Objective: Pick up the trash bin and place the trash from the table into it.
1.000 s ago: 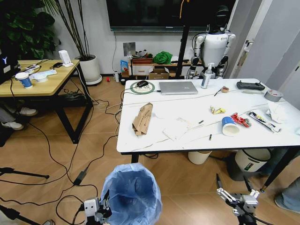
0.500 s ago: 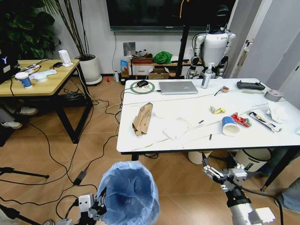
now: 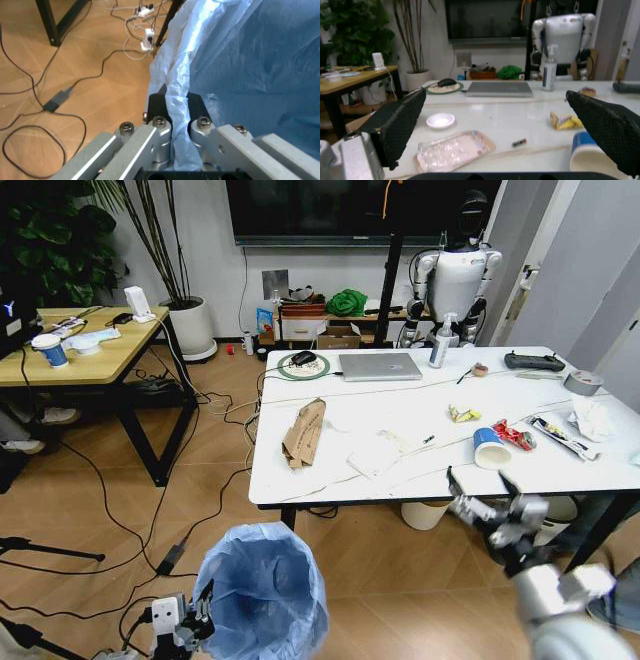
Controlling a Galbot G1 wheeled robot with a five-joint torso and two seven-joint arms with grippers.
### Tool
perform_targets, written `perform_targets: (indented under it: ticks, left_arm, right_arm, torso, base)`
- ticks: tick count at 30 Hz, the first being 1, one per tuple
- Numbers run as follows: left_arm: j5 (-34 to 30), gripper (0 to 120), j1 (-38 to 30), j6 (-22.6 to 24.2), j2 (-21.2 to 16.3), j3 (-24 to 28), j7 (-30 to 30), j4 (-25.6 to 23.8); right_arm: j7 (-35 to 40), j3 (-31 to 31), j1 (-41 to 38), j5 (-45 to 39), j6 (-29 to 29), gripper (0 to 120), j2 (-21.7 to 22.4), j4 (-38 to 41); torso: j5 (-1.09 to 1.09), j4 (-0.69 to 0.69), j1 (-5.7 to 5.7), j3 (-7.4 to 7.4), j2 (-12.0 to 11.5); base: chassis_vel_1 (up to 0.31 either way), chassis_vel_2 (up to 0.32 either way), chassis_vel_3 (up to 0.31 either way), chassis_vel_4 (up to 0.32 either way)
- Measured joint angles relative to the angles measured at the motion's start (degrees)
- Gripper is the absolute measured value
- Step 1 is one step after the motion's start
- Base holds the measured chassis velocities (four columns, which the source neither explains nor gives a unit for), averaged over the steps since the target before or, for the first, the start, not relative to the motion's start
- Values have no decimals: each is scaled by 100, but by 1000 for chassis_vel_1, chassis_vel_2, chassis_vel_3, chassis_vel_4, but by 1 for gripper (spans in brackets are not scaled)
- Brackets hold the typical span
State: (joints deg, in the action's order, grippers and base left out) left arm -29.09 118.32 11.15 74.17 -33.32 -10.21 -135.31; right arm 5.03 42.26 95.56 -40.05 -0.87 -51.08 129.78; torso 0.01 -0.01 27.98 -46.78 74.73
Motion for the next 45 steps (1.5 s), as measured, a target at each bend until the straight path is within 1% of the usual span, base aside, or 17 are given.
perform_targets:
  ticks: [1,3,5,8,11,13,15,16,19,22,28,29,33,35,36,37,45]
  left_arm:
    - [0,0,0,0,0,0,0,0]
    - [4,0,-33,0,25,-26,0,0]
    - [3,0,-29,0,43,-36,0,0]
    - [-16,0,-6,5,46,-55,0,-2]
    - [-27,0,48,14,63,-136,43,-29]
    - [-20,0,73,14,116,-157,92,-45]
    - [-16,0,79,14,136,-160,101,-50]
    - [10,0,95,14,217,-164,128,-65]
    - [49,0,132,6,272,-187,198,-87]
    - [74,0,190,1,219,-209,256,-118]
    - [66,0,575,-48,-356,-428,392,-242]
    - [66,0,575,-48,-356,-428,392,-242]
    - [-10,0,799,-46,-954,-655,422,-299]
    - [-14,0,806,-45,-982,-669,424,-300]
    - [-66,0,842,-29,-1187,-792,453,-314]
    - [-97,0,843,-20,-1249,-839,470,-317]
    - [-154,0,797,-10,-1309,-915,553,-325]
  right_arm:
    - [0,0,0,0,0,100,0,0]
    - [169,96,-332,-385,192,100,629,76]
    - [204,-81,-625,-517,339,100,910,71]
    - [175,-340,-816,-553,424,100,1031,-32]
    - [115,-871,-1183,-582,506,100,1173,-334]
    - [275,-1172,-1472,-688,728,100,1229,-428]
    - [324,-1239,-1544,-733,783,100,1240,-436]
    - [456,-1536,-1904,-952,971,100,1297,-471]
    - [325,-2116,-2689,-1034,990,100,1396,-700]
    - [213,-2422,-3054,-1076,983,100,1389,-778]
    - [133,-3114,-3590,-1028,1023,100,1092,-829]
    - [133,-3114,-3590,-1028,1023,100,1092,-829]
    - [141,-3593,-3943,-832,1050,100,739,-1086]
    - [141,-3617,-3963,-822,1050,100,722,-1108]
    - [161,-3827,-4136,-756,1051,100,584,-1293]
    - [185,-3925,-4218,-742,1061,100,520,-1371]
    - [688,-4633,-4974,-788,1340,100,174,-1802]
  torso:
    - [0,0,0,0,0]
    - [-2,1,0,1,-1]
    - [-1,2,0,1,-3]
    - [0,2,-1,2,-4]
    - [1,0,-2,3,-6]
    - [1,0,-3,4,-7]
    - [1,0,-3,4,-7]
    - [-1,0,-4,5,-7]
    - [-2,2,-4,5,-8]
    - [-3,2,-3,5,-9]
    - [-4,0,-5,7,-10]
    - [-4,0,-5,7,-10]
    - [-2,0,-6,7,-11]
    - [-3,0,-6,7,-11]
    - [0,0,-5,6,-12]
    - [-2,-1,-5,7,-12]
    - [-2,0,-5,7,-12]
  base:
    - [0,0,0,0]
    - [0,0,0,0]
    - [0,0,0,0]
    - [0,0,0,0]
    - [0,0,0,0]
    - [0,0,0,0]
    - [0,0,0,0]
    - [0,0,0,0]
    - [0,0,0,0]
    - [0,0,0,0]
    - [0,0,0,0]
    - [0,0,0,0]
    - [0,0,0,0]
    - [0,0,0,0]
    - [0,0,0,0]
    - [0,0,0,0]
    - [0,0,0,0]
